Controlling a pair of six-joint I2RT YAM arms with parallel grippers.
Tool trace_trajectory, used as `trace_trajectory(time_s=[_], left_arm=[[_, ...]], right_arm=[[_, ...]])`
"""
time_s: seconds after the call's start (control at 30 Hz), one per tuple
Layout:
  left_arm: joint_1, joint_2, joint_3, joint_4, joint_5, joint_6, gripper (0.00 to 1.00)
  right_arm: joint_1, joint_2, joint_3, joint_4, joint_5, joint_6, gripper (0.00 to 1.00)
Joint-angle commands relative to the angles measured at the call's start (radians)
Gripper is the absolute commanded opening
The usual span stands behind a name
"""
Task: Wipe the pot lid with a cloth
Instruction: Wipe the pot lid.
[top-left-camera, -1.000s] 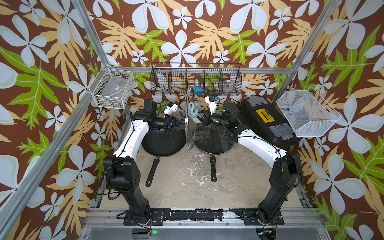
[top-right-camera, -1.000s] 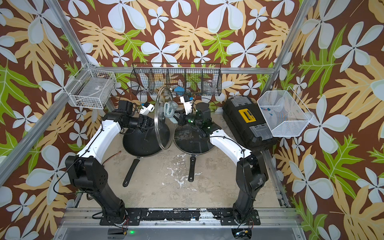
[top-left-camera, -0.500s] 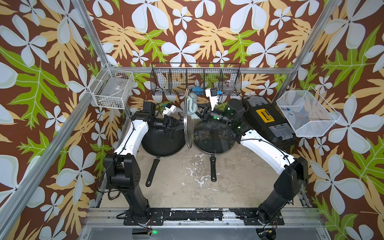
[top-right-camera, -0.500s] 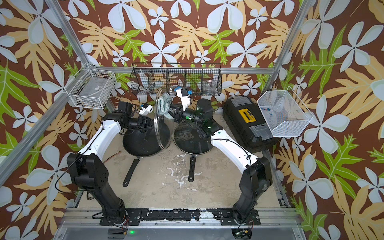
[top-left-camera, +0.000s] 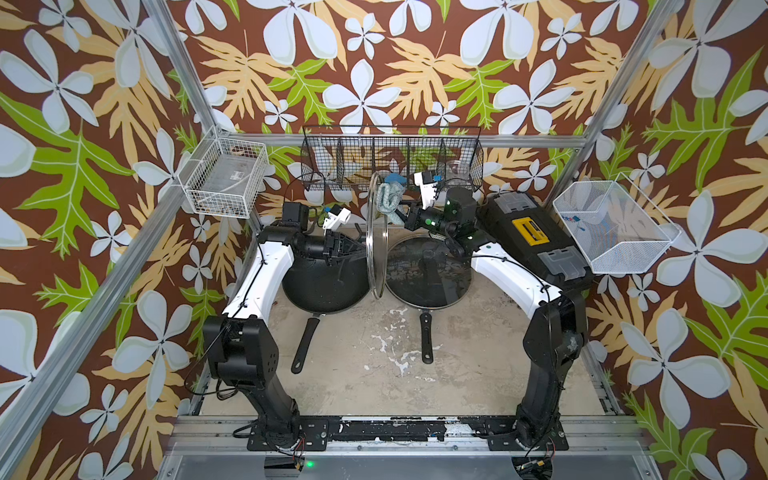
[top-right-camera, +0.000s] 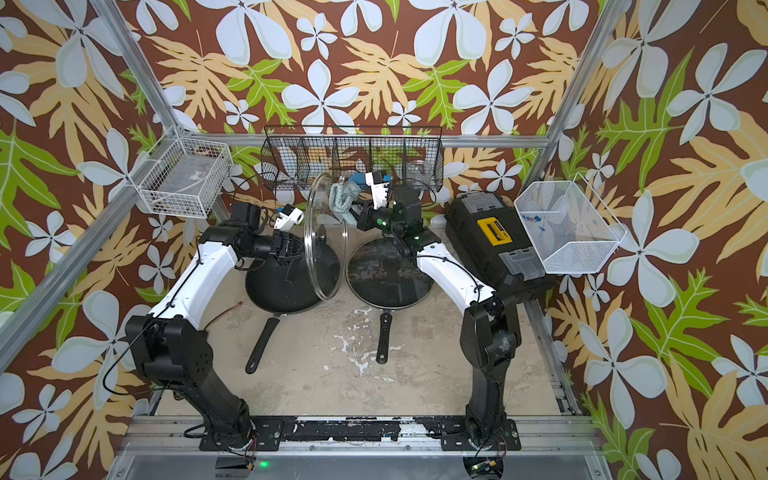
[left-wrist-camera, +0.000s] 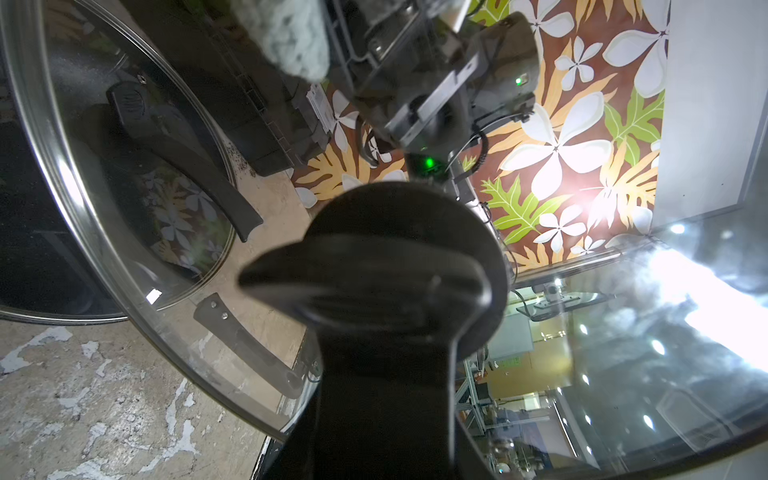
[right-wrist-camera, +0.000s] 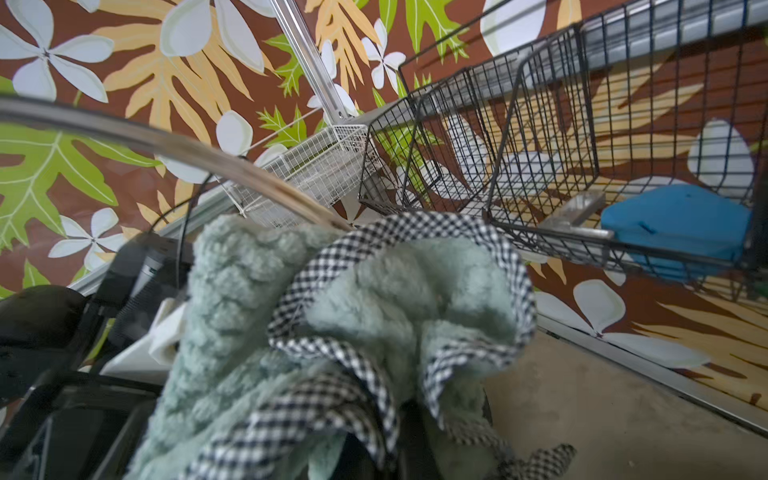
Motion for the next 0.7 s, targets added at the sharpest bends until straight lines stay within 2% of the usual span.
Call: trace_trajectory(time_s=[0.0, 0.4, 0.67], left_arm=[[0.002, -0.004, 0.031, 0.046, 0.176, 0.020, 0.00], [0.014, 0.034, 0.094, 0.099, 0.167, -0.033, 0.00], [0.042, 0.060, 0.112, 0.101, 0.145, -0.027, 0.00]], right_arm=[[0.003, -0.020, -0.056, 0.010, -0.015, -0.014, 0.00], [0.090, -0.183, -0.275, 0.007, -0.112, -0.082, 0.00], [0.143, -0.326, -0.350, 0.070, -0.212, -0.053, 0.00]])
